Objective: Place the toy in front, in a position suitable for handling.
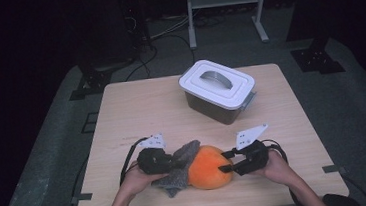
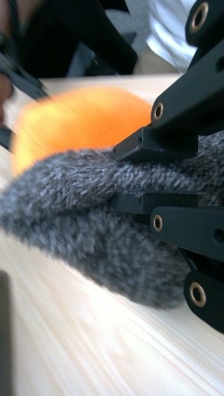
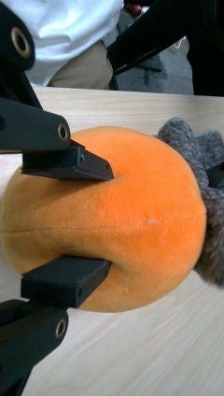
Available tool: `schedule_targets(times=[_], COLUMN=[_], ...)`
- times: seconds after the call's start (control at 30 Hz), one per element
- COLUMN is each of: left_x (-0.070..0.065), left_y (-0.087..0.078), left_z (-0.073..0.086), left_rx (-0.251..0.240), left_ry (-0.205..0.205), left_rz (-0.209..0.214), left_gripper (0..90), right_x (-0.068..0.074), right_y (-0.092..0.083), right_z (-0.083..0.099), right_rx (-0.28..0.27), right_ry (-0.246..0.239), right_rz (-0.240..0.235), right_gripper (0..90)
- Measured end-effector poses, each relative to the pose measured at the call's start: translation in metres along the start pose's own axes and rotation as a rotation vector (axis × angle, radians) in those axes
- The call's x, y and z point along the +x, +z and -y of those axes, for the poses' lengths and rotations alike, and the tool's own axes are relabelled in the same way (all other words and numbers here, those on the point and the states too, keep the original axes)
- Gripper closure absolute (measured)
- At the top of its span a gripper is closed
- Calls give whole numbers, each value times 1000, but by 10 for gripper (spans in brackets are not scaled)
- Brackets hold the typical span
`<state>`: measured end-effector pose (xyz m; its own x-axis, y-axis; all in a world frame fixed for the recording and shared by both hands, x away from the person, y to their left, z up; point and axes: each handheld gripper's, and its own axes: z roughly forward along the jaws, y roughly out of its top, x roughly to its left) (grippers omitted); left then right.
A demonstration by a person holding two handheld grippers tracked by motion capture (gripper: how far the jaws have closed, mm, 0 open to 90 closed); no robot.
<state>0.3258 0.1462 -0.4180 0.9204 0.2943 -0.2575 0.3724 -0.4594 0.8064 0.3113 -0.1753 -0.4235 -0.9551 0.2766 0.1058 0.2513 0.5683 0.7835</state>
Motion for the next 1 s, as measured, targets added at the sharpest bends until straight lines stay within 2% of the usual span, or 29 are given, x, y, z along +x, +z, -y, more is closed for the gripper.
schedule_targets(times=[0.07, 0.13, 0.17, 0.2, 0.27, 0.3, 0.37, 0.4, 0.47, 0.5, 0.6, 0.7, 0.73, 0.8, 0.83, 0.87, 0.93, 1.0], left_x=[-7, -13, -15, -15, -13, -13, -10, -9, -10, -10, -13, -20, -20, -19, -16, -14, -10, -9], left_y=[1, 6, 8, 10, 11, 10, 7, 6, 6, 6, 4, 0, 1, 6, 7, 9, 7, 4], left_z=[-8, -13, -13, -11, -10, -8, -5, -4, -4, -4, -11, -19, -20, -17, -14, -11, -7, -6], left_rx=[-49, -22, -18, -6, 23, 22, 25, 20, 7, 7, -22, -61, -52, 5, 11, 10, 10, 10], left_ry=[16, 43, 42, 30, 34, 26, 17, 14, 21, 21, 43, 67, 70, 67, 56, 36, 20, 15], left_rz=[46, 34, 40, 43, 19, 15, 19, 27, 38, 38, 36, 48, 38, 3, 8, 17, 21, 16], left_gripper=[771, 770, 771, 771, 772, 772, 772, 772, 771, 771, 771, 771, 771, 771, 772, 772, 772, 772], right_x=[4, 6, 7, 6, 3, 1, -3, -4, -7, -6, -3, 5, 7, 9, 8, 6, 1, -2], right_y=[2, 4, 4, 3, -1, -3, -5, -4, 1, 3, 4, -6, -7, -6, -4, -4, -5, -7], right_z=[-2, -4, -5, -5, -4, -4, -3, -2, 1, 1, -1, -9, -11, -13, -11, -10, -7, -5], right_rx=[-14, -14, -6, 0, -11, -20, -7, -9, 2, 5, 7, -72, -90, -81, -68, -65, -62, -56], right_ry=[-11, -32, -34, -29, -6, 12, 44, 55, 83, 79, 44, -7, -15, -26, -24, -15, 25, 52], right_rz=[0, 2, 3, -1, -13, -13, 20, 24, -7, -10, 12, 48, 45, 48, 51, 44, 22, 28], right_gripper=[512, 497, 478, 449, 400, 366, 277, 260, 273, 288, 459, 548, 560, 559, 553, 531, 456, 336])
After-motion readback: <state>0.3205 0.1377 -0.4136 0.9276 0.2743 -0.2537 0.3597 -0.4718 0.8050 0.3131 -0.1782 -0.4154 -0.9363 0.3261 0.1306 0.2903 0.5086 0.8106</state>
